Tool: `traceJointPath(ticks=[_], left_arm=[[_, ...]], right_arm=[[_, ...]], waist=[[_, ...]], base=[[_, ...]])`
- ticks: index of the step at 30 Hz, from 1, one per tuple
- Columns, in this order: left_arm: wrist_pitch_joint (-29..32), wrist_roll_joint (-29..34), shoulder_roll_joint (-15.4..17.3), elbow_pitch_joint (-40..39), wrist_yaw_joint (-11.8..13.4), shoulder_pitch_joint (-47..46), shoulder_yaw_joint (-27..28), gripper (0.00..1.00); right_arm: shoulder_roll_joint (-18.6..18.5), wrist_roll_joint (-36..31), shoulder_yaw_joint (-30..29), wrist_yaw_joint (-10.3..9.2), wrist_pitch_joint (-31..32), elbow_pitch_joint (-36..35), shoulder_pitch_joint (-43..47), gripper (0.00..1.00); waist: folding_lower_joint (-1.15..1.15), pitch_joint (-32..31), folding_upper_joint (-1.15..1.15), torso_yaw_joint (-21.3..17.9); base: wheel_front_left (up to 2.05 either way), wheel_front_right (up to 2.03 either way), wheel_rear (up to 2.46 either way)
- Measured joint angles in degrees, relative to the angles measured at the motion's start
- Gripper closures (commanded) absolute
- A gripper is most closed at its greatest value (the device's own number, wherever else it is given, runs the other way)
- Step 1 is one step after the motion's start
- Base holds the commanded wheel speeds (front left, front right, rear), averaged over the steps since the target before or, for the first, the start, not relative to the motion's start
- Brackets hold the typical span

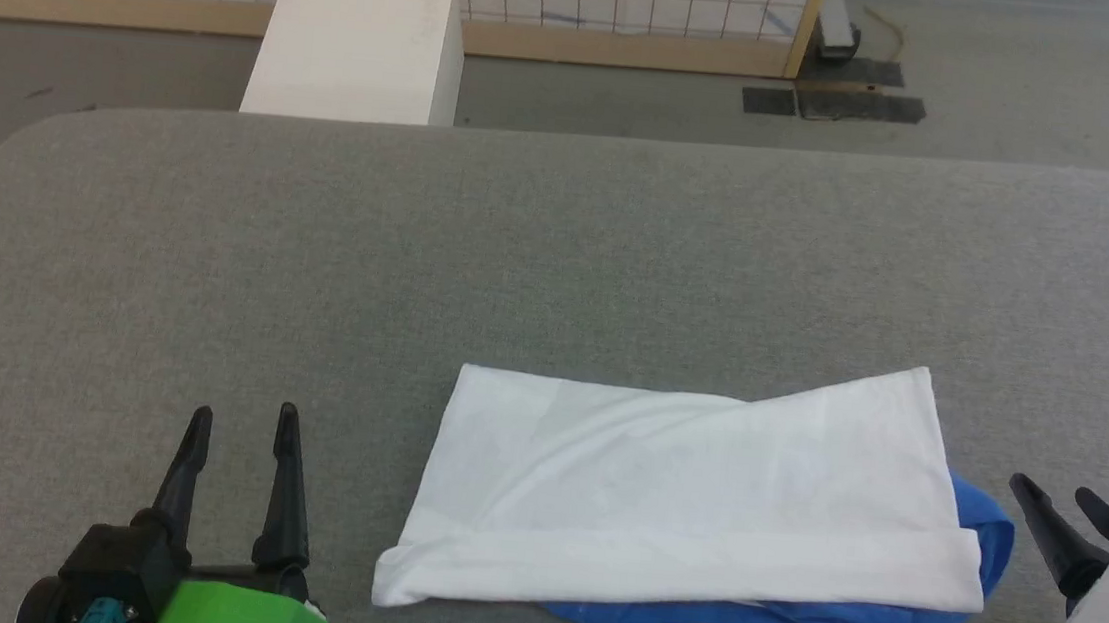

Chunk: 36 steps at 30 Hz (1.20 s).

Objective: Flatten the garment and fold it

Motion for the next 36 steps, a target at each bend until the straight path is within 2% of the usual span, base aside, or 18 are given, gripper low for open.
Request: traceJointPath(ticks=[9, 19, 21, 23, 29, 36], left_arm=[[-0.2, 2.1, -3.2, 0.6, -3.6, -0.6, 1.4, 0.0], [-0.2, 2.9, -5.8, 2.5, -6.6, -2.7, 2.1, 0.0], [-0.2, 2.9, -5.9, 2.8, -7.0, -3.0, 2.4, 0.0], [-0.2, 3.2, -6.2, 3.1, -7.3, -3.0, 2.7, 0.0], [-0.2, 3.2, -6.7, 4.2, -8.2, -3.0, 3.6, 0.0], [-0.2, 3.2, -7.3, 5.7, -8.8, -2.7, 3.9, 0.0]], right_arm=[[-4.2, 1.3, 5.0, 0.0, 7.3, 3.7, -3.6, 0.0], [-4.9, 4.2, 6.8, 0.01, 10.9, 7.8, -5.5, 0.0], [-4.9, 4.6, 6.8, 0.02, 11.3, 8.3, -5.9, 0.56], [-4.8, 4.7, 6.8, 0.03, 11.3, 8.5, -6.5, 1.0], [-3.2, 4.6, 6.2, 0.05, 9.4, 10.5, -7.6, 1.0], [-2.4, 3.9, 1.4, 0.05, 8.8, 12.8, -6.6, 1.0]], waist=[[0.0, 4.9, 0.0, 2.3], [0.0, 9.3, 0.0, 5.0], [0.0, 9.8, 0.0, 5.3], [0.0, 10.2, 0.0, 5.5], [0.0, 9.4, 0.0, 4.7], [0.0, 6.2, 0.0, 3.7]], base=[[0.0, 0.0, 0.0], [0.0, 0.0, 0.0], [0.0, 0.0, 0.0], [0.0, 0.0, 0.0], [0.0, 0.0, 0.0], [0.0, 0.0, 0.0]])
